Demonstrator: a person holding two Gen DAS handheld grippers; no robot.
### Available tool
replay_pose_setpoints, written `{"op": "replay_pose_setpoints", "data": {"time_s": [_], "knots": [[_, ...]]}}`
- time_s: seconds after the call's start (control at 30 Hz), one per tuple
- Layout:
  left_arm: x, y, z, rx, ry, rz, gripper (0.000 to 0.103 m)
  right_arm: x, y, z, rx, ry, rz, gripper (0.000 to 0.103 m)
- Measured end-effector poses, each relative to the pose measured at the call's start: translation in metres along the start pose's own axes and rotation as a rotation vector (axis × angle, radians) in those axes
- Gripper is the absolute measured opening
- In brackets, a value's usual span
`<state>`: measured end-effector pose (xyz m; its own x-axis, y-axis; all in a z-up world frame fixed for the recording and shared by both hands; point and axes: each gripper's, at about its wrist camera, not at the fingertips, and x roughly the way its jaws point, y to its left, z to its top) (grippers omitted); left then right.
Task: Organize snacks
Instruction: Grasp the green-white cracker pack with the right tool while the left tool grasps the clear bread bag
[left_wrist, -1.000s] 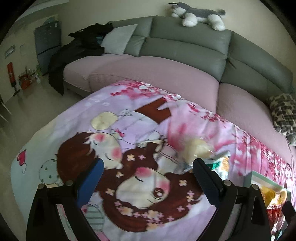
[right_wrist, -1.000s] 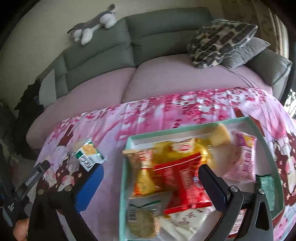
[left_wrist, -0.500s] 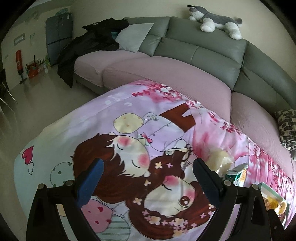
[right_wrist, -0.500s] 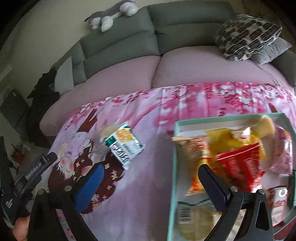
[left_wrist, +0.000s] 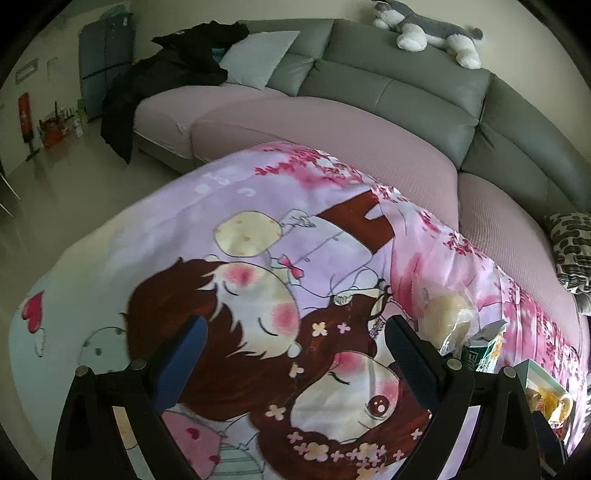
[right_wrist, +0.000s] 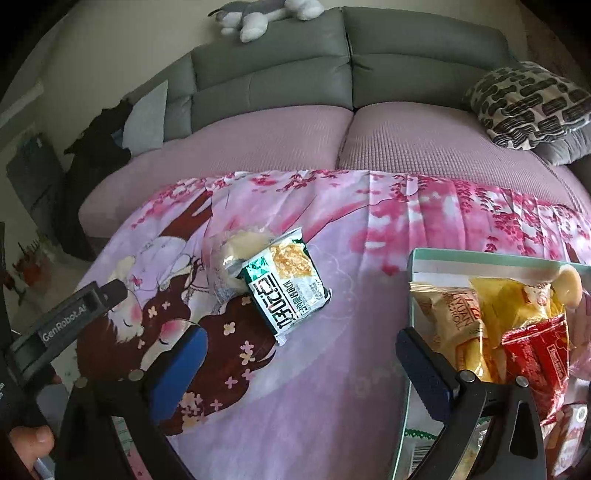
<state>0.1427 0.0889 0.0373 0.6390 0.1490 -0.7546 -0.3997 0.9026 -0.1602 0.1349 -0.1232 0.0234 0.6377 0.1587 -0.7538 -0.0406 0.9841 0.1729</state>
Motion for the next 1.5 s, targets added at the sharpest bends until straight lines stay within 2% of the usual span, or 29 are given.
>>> {"op": "replay_pose_setpoints", "data": {"time_s": [0.13,0.43,0.57,0.8,1.07,1.3,1.37,1.4,1.5], "knots": [[0.014,-0.007,-0.003,0.013,0.026,-0.017,0.097,0.008,0.002,0.000,-0.013,0.007,0.000,0.103],[0.027,-0.024,0.000,0.051,0.025,-0.092,0.097,0.023,0.001,0.006,-0.037,0.012,0.000,0.103],[0.033,-0.027,0.003,0.012,0.050,-0.165,0.097,0.030,-0.001,0.013,-0.036,0.009,-0.003,0.100],[0.039,-0.037,0.015,0.026,0.056,-0.182,0.097,0.047,-0.008,0.018,-0.018,0.043,0.018,0.096],[0.050,-0.047,0.017,0.012,0.094,-0.252,0.097,0.060,-0.007,0.023,-0.036,0.052,0.035,0.093],[0.056,-0.059,0.014,0.012,0.133,-0.332,0.097,0.067,-0.005,0.025,-0.033,0.065,0.072,0.077],[0.057,-0.063,0.013,0.014,0.141,-0.348,0.097,0.065,-0.007,0.026,-0.026,0.060,0.069,0.070],[0.057,-0.065,0.013,0.014,0.143,-0.355,0.097,0.064,-0.008,0.027,-0.023,0.056,0.068,0.062],[0.059,-0.069,0.013,0.006,0.151,-0.377,0.097,0.062,-0.014,0.027,-0.005,0.057,0.086,0.060]]}}
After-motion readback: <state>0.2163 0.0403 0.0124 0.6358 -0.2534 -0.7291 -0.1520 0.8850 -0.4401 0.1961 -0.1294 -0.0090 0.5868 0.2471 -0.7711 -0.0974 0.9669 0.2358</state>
